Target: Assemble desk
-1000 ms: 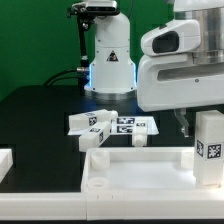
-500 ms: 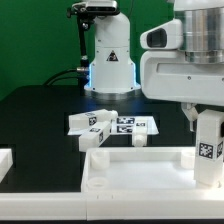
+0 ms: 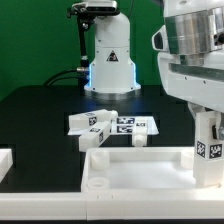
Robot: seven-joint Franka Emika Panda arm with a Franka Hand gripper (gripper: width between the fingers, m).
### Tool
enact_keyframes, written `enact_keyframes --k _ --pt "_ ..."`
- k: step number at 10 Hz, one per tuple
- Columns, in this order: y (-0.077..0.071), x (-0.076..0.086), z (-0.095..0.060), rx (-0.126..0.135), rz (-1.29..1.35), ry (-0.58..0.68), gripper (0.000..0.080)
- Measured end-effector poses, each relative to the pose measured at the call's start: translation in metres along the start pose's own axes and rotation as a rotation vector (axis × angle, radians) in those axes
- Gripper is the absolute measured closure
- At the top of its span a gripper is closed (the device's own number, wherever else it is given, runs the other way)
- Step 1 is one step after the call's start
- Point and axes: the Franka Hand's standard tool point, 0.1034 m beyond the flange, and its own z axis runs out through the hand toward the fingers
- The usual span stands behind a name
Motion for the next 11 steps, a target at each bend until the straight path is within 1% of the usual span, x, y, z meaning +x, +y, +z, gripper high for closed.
enact_keyframes --k 1,2,3,5,6,7,8,9,11 --pt "-0.0012 -0.0018 0.0000 0.008 0.129 -0.008 0.0511" --pt "-0.0041 -0.0045 -0.0003 0.025 0.335 -0.015 0.0511" --pt "-0.0050 -0.0038 0.0005 0.042 0.377 -0.014 0.0511" --pt "-0.0045 -0.0034 0.0010 0.040 0.274 -0.010 0.0506" --pt "-0.0031 -0.0019 0.0014 0.028 0.088 -0.003 0.0331" --pt "-0.0035 -0.0012 0.0003 0.007 -0.124 -0.005 0.0214" --pt "-0.0057 -0.0032 -0.0008 -0.004 -0.225 -0.009 0.0162" --pt "-0.0055 -0.0026 -0.0002 -0.002 -0.253 -0.007 0.0162" --pt "-0.0052 -0.0022 0.0001 -0.002 -0.422 -0.006 0.0152"
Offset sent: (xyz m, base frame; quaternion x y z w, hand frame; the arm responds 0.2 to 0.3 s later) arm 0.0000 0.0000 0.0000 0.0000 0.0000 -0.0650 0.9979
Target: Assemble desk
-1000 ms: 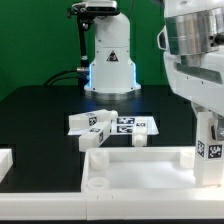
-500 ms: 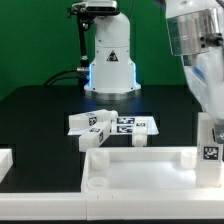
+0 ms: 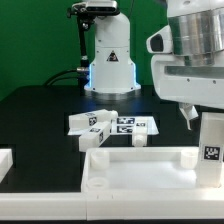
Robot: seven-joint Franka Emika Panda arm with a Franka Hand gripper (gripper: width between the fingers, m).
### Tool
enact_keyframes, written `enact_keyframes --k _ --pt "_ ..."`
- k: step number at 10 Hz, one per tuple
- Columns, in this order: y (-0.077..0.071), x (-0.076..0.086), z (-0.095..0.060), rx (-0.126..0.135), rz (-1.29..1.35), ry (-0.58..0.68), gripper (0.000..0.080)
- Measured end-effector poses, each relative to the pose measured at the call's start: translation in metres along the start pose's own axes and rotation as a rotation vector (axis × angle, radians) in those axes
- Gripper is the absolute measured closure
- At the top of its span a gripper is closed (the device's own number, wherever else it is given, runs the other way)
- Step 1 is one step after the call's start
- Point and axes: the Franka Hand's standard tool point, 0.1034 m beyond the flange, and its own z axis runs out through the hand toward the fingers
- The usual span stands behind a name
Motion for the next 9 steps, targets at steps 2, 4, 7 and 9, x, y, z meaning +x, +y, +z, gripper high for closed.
enact_keyframes --k 2,4,7,9 --pt "0.0032 0.0046 -0.0019 -0.072 -0.375 0.051 0.0151" --pt "-0.0056 -0.0023 0.0000 -0.107 -0.663 0.124 0.0151" --pt "-0.0060 -0.0042 0.0009 -0.100 -0.626 0.120 0.0270" --pt "-0.0004 0.0008 0.0011 -0.099 -0.442 0.121 0.0502"
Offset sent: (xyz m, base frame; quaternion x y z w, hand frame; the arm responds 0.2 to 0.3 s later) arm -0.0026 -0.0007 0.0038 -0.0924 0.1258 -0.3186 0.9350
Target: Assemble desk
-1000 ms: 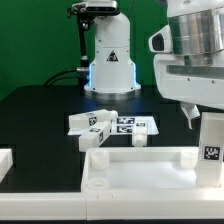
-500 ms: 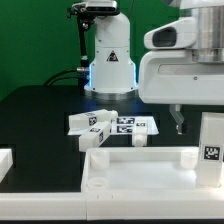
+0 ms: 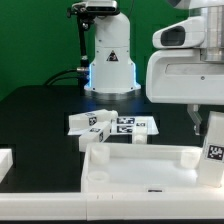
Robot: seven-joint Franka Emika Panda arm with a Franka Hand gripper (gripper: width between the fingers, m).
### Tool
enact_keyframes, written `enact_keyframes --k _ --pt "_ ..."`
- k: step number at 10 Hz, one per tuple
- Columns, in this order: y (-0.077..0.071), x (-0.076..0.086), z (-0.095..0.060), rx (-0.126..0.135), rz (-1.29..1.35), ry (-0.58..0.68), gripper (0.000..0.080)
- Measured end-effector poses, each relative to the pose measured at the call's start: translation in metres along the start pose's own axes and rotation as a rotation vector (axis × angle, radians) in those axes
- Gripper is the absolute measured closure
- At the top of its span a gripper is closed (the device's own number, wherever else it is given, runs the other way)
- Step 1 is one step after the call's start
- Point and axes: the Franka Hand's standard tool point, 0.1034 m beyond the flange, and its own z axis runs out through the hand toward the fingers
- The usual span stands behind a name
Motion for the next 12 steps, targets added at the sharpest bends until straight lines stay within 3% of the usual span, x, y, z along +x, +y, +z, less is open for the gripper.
enact_keyframes --k 4,8,10,11,12 --pt "0.0039 -0.0030 0.0017 0.057 0.647 -0.105 0.0508" --pt "0.0027 -0.0035 0.0017 0.055 0.870 -0.123 0.0509" --pt "0.0016 0.0007 0.0024 0.095 1.238 -0.158 0.0509" --pt "0.0008 0.0010 0.0032 0.142 1.411 -0.162 0.0509" --pt "-0.0013 0.0018 0.0031 0.168 1.516 -0.174 0.0509"
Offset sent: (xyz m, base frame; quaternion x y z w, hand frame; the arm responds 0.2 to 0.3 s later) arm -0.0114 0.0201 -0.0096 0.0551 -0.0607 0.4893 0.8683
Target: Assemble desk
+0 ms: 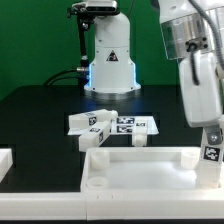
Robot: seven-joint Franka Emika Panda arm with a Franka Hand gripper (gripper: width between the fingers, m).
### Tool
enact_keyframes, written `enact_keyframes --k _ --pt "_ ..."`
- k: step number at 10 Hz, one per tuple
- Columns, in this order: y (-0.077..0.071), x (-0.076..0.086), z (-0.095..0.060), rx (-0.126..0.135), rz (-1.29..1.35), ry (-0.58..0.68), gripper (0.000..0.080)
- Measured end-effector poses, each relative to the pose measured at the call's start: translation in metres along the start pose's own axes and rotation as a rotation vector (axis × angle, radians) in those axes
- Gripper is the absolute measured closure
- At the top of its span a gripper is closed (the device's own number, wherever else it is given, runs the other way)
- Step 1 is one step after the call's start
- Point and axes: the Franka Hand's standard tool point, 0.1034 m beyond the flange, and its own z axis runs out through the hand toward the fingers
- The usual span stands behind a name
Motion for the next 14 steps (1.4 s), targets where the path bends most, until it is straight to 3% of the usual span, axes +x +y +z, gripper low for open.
enact_keyframes --k 1,4,5,6,7,8,11,12,14 --pt "0.000 -0.001 0.000 0.012 0.070 -0.013 0.0509" --pt "0.000 0.000 0.001 0.007 0.007 -0.011 0.0509" --pt "0.005 0.000 0.000 -0.035 -0.112 -0.002 0.0303" --pt "0.004 -0.003 -0.005 -0.056 -0.248 -0.011 0.0191" --pt "0.008 -0.004 -0.008 -0.101 -0.422 -0.008 0.0191" --pt "0.008 -0.005 -0.009 -0.118 -0.529 -0.005 0.0162" --pt "0.007 -0.003 -0.007 -0.111 -0.704 -0.011 0.0151" --pt "0.007 0.000 -0.008 -0.132 -0.852 0.003 0.0151" --pt "-0.002 0.002 -0.011 -0.204 -1.235 0.104 0.0151"
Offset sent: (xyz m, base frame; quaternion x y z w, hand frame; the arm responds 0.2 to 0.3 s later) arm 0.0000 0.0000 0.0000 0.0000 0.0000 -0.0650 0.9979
